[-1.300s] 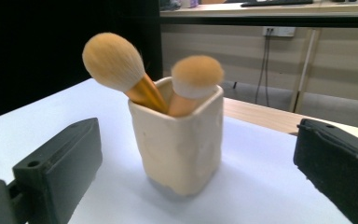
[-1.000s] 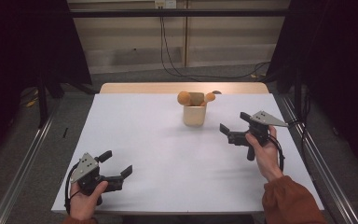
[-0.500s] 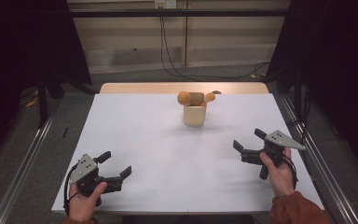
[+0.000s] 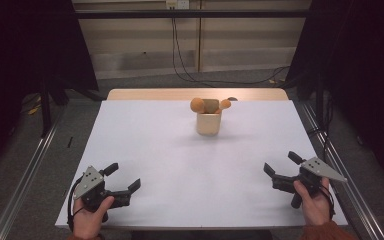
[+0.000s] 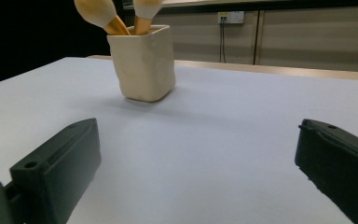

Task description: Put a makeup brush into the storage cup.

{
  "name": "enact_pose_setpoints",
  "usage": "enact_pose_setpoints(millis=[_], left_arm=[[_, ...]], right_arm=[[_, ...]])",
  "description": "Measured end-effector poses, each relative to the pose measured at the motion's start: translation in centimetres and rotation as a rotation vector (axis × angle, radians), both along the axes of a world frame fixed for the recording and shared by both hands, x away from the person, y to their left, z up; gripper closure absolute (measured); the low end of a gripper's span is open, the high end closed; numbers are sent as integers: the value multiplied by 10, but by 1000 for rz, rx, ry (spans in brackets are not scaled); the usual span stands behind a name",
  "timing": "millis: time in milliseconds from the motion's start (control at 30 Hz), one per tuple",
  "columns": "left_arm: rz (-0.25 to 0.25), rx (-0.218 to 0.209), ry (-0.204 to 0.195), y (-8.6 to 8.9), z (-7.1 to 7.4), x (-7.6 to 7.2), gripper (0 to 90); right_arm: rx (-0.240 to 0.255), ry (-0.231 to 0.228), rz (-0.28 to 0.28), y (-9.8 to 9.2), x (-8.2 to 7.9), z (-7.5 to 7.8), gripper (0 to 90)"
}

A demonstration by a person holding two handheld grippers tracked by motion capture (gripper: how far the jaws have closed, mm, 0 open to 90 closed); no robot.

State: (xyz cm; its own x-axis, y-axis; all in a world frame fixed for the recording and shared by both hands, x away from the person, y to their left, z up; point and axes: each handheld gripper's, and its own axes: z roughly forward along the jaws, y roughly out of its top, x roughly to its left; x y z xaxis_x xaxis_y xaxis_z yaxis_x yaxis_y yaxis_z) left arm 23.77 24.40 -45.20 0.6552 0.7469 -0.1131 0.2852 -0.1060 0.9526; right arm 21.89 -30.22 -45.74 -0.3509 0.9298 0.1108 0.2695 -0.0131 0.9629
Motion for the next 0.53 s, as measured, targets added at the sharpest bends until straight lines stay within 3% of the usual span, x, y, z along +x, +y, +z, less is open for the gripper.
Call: enact_pose_setpoints(millis=[267,533], left_arm=[[4,2,-2,1,1,-2,38],[10,9,6,2,-1,1,38]], right_arm=[[4,9,-26,-11,-23,-8,0],[1,15,-15,-10,-19,-9,0]])
